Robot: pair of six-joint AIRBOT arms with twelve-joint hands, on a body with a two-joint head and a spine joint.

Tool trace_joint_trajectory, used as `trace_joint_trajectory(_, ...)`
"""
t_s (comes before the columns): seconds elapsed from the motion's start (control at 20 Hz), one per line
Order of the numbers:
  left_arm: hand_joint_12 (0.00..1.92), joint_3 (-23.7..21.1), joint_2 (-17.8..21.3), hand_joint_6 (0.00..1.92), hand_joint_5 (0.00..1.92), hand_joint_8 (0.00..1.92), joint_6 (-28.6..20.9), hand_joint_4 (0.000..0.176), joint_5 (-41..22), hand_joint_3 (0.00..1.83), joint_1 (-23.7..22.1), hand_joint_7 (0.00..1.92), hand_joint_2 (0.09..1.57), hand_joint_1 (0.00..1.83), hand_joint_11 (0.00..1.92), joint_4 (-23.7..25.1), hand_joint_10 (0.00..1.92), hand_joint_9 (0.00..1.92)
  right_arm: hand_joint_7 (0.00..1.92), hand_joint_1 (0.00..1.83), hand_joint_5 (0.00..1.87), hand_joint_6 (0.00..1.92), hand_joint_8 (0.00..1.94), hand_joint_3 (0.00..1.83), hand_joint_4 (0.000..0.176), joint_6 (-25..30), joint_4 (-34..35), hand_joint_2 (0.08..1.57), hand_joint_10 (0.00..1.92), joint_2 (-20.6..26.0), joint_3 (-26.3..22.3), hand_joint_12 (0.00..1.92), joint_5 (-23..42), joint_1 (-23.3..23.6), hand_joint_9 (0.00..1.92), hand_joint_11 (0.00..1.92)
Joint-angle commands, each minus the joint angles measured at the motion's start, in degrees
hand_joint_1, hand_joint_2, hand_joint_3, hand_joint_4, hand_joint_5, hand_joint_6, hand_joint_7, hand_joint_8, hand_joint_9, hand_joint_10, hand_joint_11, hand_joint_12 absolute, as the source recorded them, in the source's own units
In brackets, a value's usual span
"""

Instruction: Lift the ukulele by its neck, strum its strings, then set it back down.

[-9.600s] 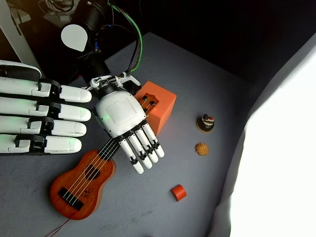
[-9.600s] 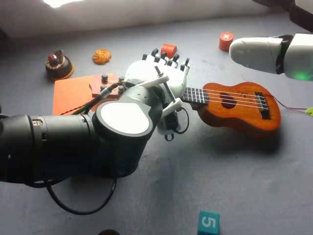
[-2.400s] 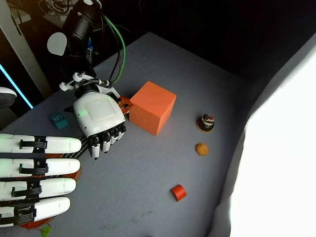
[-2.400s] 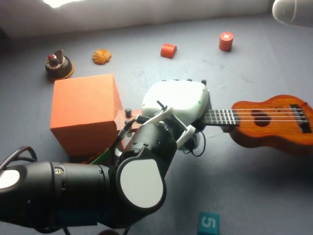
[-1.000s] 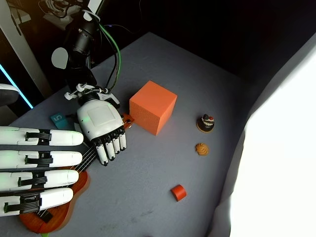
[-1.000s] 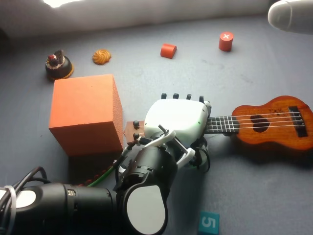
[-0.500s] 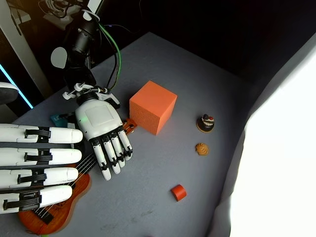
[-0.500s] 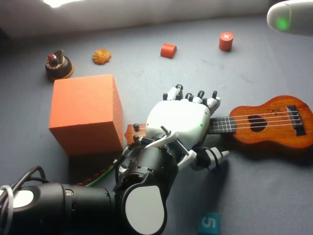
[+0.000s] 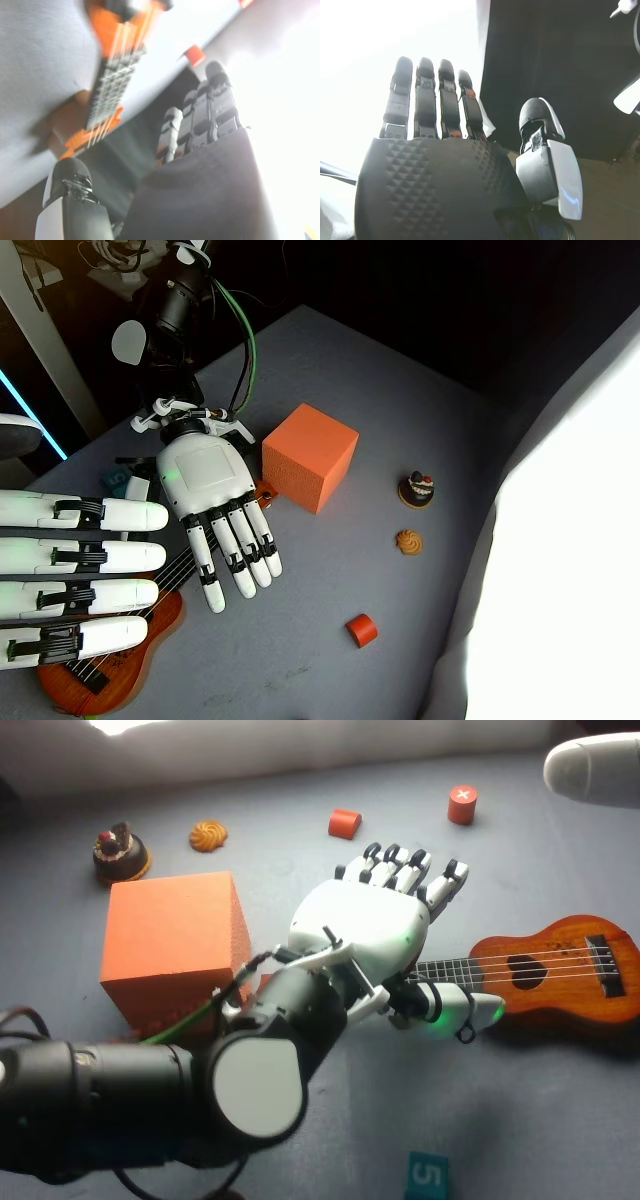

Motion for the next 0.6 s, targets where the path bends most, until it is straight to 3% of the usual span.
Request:
trace_joint_trajectory(0.0,0.25,-0.4,0.8,0.0,0.0,0.0,1.1,0.114,0.7,0.0,-1.4,0.0,0.99,0.14,0.0,3.3,0.0,0.0,0.26,0.0,0.21,0.0,0.0,0.0,0.0,-0.1,1.4,1.28,0.01,0.4,-0.1,0.47,6.3,0.4,0.22,0.0)
trace_joint_trajectory(0.15,0.26,-2.1,4.3,0.0,0.0,0.0,4.5,0.11,-4.7,0.0,-4.3,0.0,0.99,0.16,0.0,0.3,0.0,0.0,0.26,0.0,0.21,0.0,0.0,0.0,0.0,-0.8,1.4,1.29,0.0,0.4,-0.2,0.43,6.3,0.4,0.22,0.0)
trace_joint_trajectory(0.25,0.28,-3.8,7.3,0.0,0.0,0.0,8.7,0.106,-9.1,0.0,-7.0,0.0,1.03,0.07,0.0,-2.8,0.0,0.0,0.29,0.0,0.25,0.01,0.01,0.0,0.0,-1.1,1.4,1.28,0.01,0.4,-0.3,0.53,6.3,0.4,0.25,0.0)
trace_joint_trajectory(0.45,0.26,-6.3,12.5,0.0,0.0,0.0,16.7,0.108,-16.4,0.01,-12.6,0.0,1.04,0.01,0.0,-11.4,0.0,0.0,0.27,0.0,0.23,0.0,0.0,0.0,0.0,-2.4,1.4,1.28,0.0,0.5,-0.9,0.55,6.3,0.3,0.23,0.0)
trace_joint_trajectory(0.55,0.76,-7.5,15.1,0.03,0.15,0.01,21.1,0.076,-20.0,0.0,-14.8,0.15,1.09,0.0,0.0,-16.0,0.04,0.19,0.28,0.0,0.19,0.0,0.0,0.0,0.0,-2.8,1.4,1.27,0.01,0.6,-1.2,0.61,6.4,0.3,0.25,0.0)
